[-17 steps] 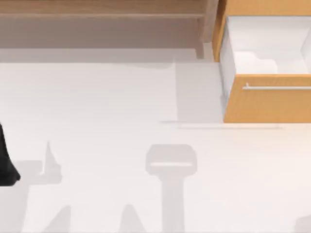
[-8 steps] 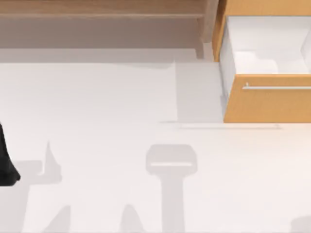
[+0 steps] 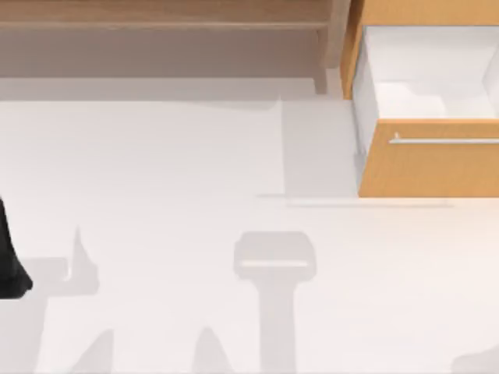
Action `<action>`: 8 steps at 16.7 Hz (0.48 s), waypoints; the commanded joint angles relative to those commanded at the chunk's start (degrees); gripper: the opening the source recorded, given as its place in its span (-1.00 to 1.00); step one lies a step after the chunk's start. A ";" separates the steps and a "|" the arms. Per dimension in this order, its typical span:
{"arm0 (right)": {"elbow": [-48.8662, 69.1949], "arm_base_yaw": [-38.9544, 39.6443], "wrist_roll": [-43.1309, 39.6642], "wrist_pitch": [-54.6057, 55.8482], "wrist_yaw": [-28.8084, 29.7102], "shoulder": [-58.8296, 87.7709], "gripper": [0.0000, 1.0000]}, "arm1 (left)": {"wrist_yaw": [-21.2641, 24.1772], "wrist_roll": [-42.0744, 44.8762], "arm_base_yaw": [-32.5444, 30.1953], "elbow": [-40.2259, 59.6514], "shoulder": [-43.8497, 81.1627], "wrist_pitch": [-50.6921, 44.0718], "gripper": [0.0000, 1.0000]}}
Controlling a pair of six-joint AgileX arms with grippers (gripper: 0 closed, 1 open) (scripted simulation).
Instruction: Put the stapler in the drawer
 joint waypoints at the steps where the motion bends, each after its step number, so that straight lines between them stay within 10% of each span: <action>1: -0.18 0.03 0.07 0.15 -0.01 0.24 -1.00 | 0.00 0.00 0.00 0.00 0.00 0.00 1.00; 8: 12.34 5.57 0.99 0.09 1.77 6.51 -1.00 | 0.00 0.00 0.00 0.00 0.00 0.00 1.00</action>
